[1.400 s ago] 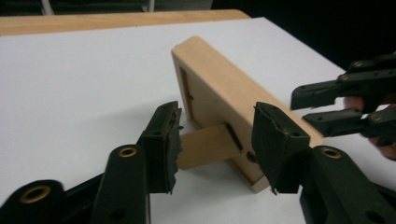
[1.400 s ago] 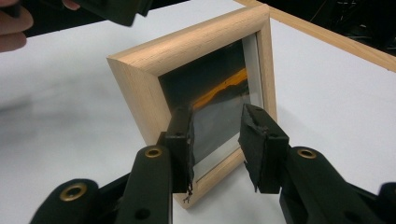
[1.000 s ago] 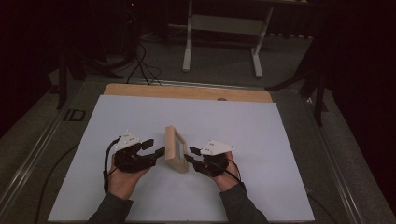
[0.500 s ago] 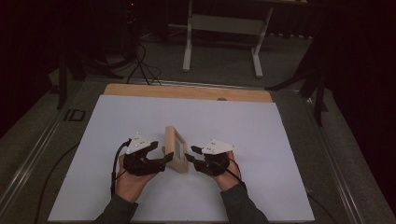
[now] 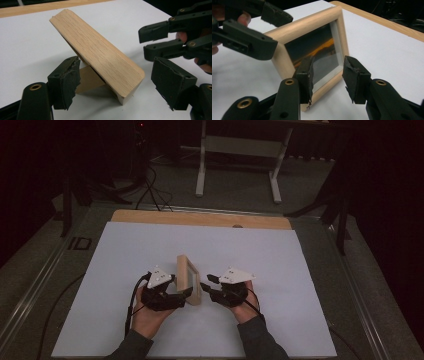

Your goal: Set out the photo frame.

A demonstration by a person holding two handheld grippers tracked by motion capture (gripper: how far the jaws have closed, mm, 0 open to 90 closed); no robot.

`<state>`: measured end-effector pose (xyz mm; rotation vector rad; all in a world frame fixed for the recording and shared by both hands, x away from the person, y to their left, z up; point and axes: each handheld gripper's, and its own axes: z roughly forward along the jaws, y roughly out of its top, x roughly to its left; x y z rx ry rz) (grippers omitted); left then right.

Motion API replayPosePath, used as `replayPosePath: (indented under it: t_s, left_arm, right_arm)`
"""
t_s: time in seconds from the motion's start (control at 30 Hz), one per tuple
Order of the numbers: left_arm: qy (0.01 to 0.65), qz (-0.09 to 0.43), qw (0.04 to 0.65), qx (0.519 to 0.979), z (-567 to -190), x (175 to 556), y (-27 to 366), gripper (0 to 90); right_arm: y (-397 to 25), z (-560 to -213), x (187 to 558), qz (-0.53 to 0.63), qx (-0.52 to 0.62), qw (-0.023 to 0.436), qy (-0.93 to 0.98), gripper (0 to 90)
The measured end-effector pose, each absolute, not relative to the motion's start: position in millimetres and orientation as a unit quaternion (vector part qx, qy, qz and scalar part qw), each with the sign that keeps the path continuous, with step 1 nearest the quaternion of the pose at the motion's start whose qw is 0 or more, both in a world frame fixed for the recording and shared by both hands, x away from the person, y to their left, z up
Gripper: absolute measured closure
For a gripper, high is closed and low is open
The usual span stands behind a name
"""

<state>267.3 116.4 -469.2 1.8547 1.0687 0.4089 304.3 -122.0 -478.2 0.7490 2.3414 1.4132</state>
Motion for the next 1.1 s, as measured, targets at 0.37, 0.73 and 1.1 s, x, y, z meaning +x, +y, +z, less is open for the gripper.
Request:
replayPosePath:
  t_s: [0.37, 0.73, 1.1]
  left_arm:
    - [0.449, 0.155, 0.461, 0.75, -476.4, 274.3, 112.0, 26.9]
    - [0.449, 0.142, 0.467, 0.748, -478.4, 276.2, 112.9, 37.1]
    - [0.45, 0.137, 0.465, 0.75, -477.5, 276.4, 114.9, 40.3]
  right_arm:
    - [-124.8, -477.1, 305.8, 0.494, 0.266, 0.155, 0.813, 59.8]
    - [-126.4, -476.6, 306.5, 0.494, 0.268, 0.156, 0.812, 59.3]
    - [-128.0, -475.4, 307.1, 0.496, 0.269, 0.157, 0.811, 58.7]
